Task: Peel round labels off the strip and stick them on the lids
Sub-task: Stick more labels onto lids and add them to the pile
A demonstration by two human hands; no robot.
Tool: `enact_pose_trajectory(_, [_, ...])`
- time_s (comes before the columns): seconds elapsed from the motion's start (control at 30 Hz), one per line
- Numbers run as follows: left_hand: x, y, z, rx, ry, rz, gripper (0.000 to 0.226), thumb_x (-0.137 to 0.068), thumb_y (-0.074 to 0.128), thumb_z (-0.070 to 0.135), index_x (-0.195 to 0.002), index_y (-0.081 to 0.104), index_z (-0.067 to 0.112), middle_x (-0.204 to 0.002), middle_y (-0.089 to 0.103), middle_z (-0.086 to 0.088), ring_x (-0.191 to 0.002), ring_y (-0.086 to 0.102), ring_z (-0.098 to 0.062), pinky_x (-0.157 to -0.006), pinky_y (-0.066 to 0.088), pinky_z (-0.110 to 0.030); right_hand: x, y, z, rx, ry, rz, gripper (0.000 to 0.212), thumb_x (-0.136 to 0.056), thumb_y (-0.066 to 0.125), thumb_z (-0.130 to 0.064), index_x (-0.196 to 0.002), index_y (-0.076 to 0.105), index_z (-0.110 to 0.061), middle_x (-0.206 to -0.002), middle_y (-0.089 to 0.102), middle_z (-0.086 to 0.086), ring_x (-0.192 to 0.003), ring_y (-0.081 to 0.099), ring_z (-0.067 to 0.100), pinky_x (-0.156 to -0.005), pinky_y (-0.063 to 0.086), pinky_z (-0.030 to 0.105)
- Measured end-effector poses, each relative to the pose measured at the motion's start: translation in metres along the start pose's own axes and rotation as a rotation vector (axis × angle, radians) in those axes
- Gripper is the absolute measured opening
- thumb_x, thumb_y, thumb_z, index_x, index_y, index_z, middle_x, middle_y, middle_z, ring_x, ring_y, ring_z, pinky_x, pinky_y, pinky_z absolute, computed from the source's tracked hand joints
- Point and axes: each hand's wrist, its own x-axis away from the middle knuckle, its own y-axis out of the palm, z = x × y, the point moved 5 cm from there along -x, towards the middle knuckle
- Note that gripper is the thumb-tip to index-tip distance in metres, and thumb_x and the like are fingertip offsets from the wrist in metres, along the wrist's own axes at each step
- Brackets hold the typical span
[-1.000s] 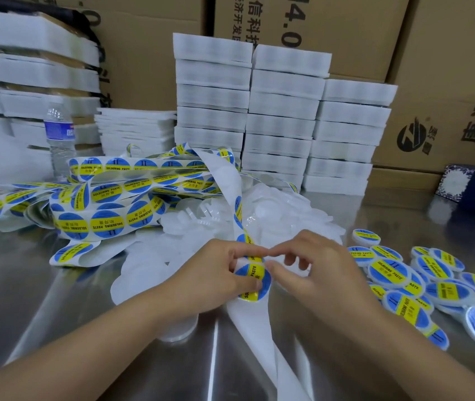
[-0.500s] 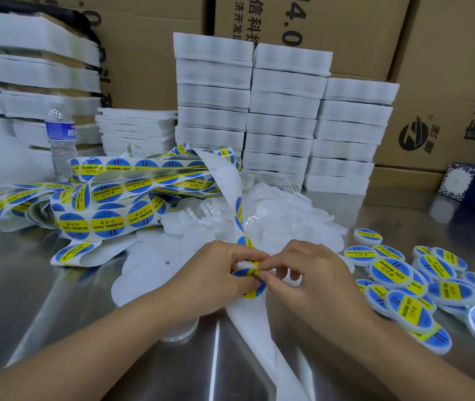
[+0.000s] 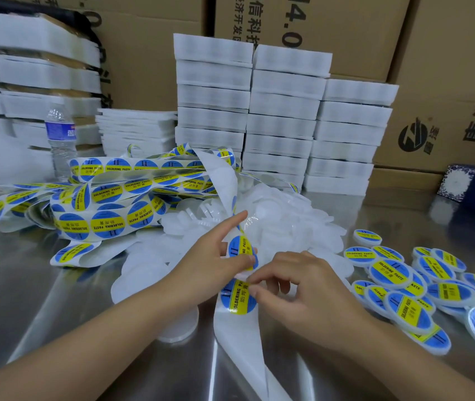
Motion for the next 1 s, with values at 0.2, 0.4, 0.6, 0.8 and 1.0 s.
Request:
enact_pose_trajectory(0.2, [-0.005,-0.009,-0.002,-0.058,-0.072,0.091,0.066,-0.080,0.057,-0.006,-0.101,0.054,0.056,-0.110,0.068,-0.012,-0.097,0.067,-0.025,-0.091,0.052,-0.044,0.000,-0.002,0.000,-0.278,0.050,0.028,0.026,-0.076,0.063,-0.041,-0.063,0.068,-0.020,-0.061,0.057,-0.003,-0.059,0.050,0.010,-0.064,0.043,0.023])
enact_pose_trajectory(0.4, [-0.010,-0.008,-0.007,0.044,-0.152,0.084,0.047,-0.085,0.043,-0.015,-0.105,0.068,0.020,-0.099,0.066,-0.001,-0.061,0.064,-0.002,-0.053,0.044,-0.005,-0.001,-0.004,0.003,-0.425,0.154,0.002,0.037,-0.078,0.059,-0.046,-0.047,0.059,-0.027,-0.053,0.057,-0.006,-0.053,0.050,0.007,-0.058,0.038,0.017])
enact_pose_trajectory(0.6, [-0.007,-0.007,-0.006,0.198,-0.226,0.082,0.044,-0.086,0.041,-0.017,-0.104,0.067,0.013,-0.101,0.065,-0.008,-0.055,0.069,-0.013,-0.051,0.053,-0.016,-0.008,-0.029,0.025,-0.579,0.357,0.208,0.047,-0.075,0.065,-0.053,-0.043,0.060,-0.019,-0.042,0.041,-0.007,-0.045,0.036,0.006,-0.047,0.032,0.010])
enact_pose_trajectory(0.8, [-0.004,-0.004,-0.003,0.226,-0.242,0.063,0.037,-0.088,0.044,-0.015,-0.103,0.067,0.009,-0.095,0.068,-0.011,-0.064,0.067,-0.021,-0.053,0.055,-0.019,-0.010,-0.046,0.070,-0.309,0.525,0.259,0.009,-0.084,0.063,-0.027,-0.076,0.067,-0.029,-0.049,0.054,-0.009,-0.048,0.049,0.002,-0.051,0.036,0.018])
enact_pose_trajectory(1.0, [-0.002,-0.004,-0.002,0.186,-0.232,0.044,0.037,-0.088,0.045,-0.012,-0.098,0.068,0.015,-0.093,0.072,-0.008,-0.062,0.069,-0.015,-0.054,0.053,-0.018,-0.003,-0.021,0.076,0.179,0.506,-0.074,0.055,-0.074,0.068,-0.048,-0.124,0.044,-0.041,-0.090,0.057,-0.019,-0.083,0.053,0.006,-0.078,0.043,0.025])
